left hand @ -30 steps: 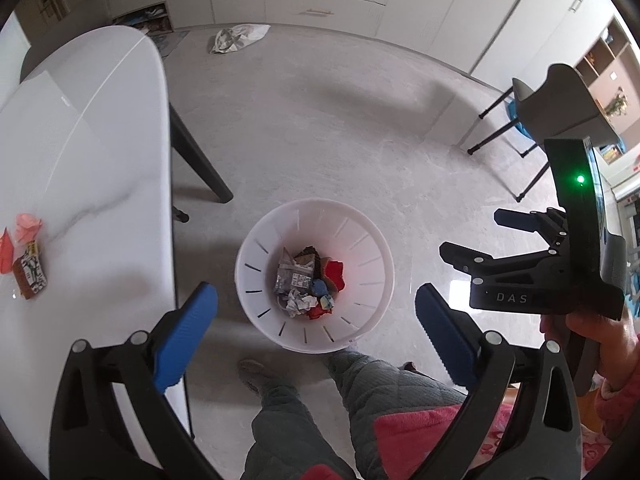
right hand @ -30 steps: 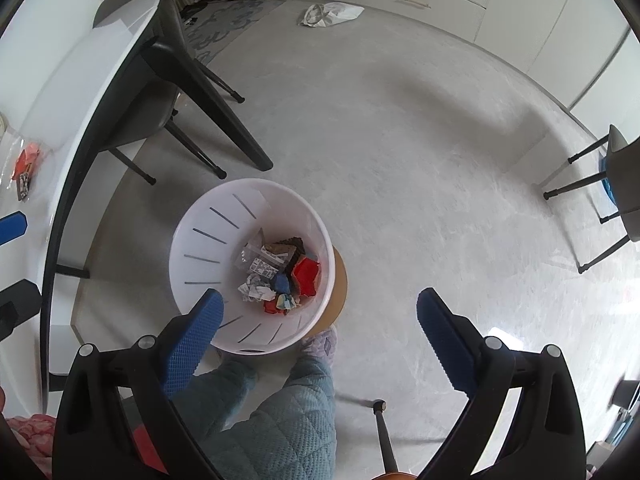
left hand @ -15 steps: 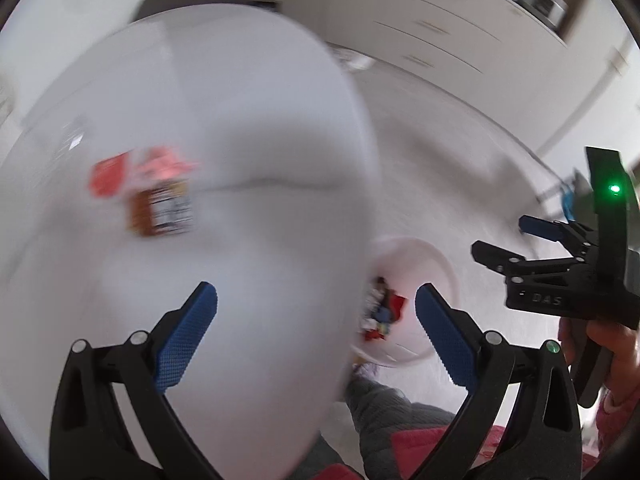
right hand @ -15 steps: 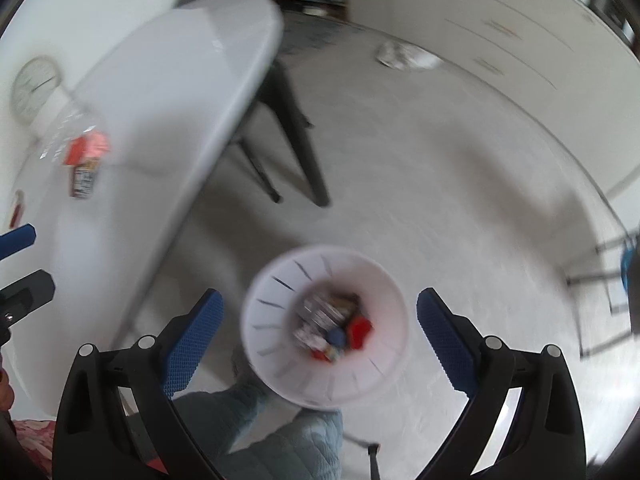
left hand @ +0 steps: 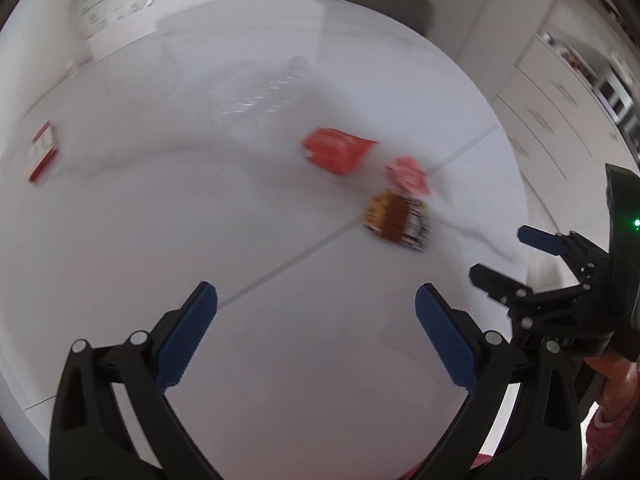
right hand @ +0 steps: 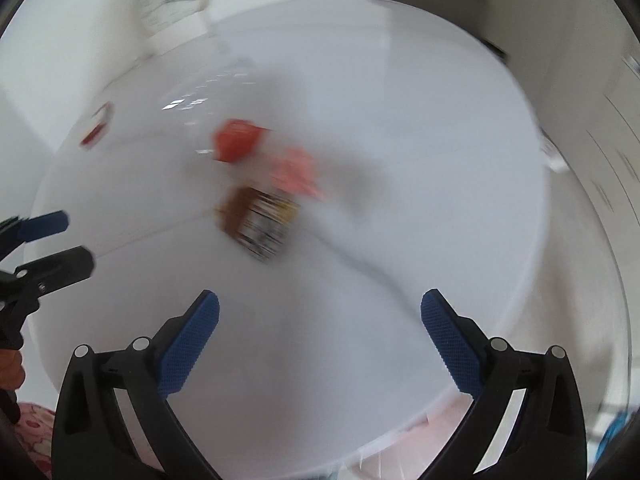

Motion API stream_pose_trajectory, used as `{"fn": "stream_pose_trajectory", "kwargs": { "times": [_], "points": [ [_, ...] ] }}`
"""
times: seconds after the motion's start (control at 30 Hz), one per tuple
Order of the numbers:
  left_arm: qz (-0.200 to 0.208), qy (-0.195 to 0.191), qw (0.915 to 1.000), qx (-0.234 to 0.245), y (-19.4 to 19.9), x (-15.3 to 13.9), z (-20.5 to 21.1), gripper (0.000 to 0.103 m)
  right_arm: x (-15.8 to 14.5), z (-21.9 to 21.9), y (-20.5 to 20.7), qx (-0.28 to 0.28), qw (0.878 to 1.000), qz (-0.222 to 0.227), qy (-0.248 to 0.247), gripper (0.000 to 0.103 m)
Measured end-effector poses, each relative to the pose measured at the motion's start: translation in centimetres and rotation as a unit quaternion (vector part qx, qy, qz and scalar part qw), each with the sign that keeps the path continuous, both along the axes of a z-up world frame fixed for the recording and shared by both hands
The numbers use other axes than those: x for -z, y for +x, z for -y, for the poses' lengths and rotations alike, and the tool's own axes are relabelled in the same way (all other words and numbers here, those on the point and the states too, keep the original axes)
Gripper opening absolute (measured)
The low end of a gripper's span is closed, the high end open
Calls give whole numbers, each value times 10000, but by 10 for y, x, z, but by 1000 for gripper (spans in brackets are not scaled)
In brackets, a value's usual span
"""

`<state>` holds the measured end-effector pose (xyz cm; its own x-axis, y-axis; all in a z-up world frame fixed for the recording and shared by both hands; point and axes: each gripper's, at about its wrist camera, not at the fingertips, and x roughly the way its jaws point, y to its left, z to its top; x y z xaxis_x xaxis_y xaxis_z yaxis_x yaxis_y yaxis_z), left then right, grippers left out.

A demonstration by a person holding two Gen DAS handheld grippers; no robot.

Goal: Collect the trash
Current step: 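Grasp the brown snack box with the right gripper while the left grasps the red wrapper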

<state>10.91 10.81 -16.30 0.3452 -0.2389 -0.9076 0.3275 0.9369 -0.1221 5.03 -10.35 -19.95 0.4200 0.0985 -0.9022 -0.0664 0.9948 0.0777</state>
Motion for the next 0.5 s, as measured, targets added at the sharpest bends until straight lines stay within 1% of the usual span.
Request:
{"fn": "stream_pose_trajectory", "kwargs": {
  "times": [0.13, 0.2, 0.33, 0.43, 0.5],
  "points": [
    [-4, -66, 9997, -214, 15, 3, -18, 95, 4, -29, 24, -853, 9962, 44, -177, 100],
    [-3, -75, 9996, -278, 21, 7, -25, 95, 7, -41, 35, -1310, 9908, 72, -334, 100],
    [-49, -108, 9990, -440, 32, 13, -36, 95, 15, -50, 50, -1855, 9809, 26, -593, 100],
    [-140, -140, 9981, -591, 39, 20, -41, 95, 23, -51, 60, -2131, 9752, -108, -581, 94],
    [-189, -155, 9973, -686, 41, 23, -45, 95, 27, -53, 63, -2262, 9723, -176, -565, 84]
  ]
}}
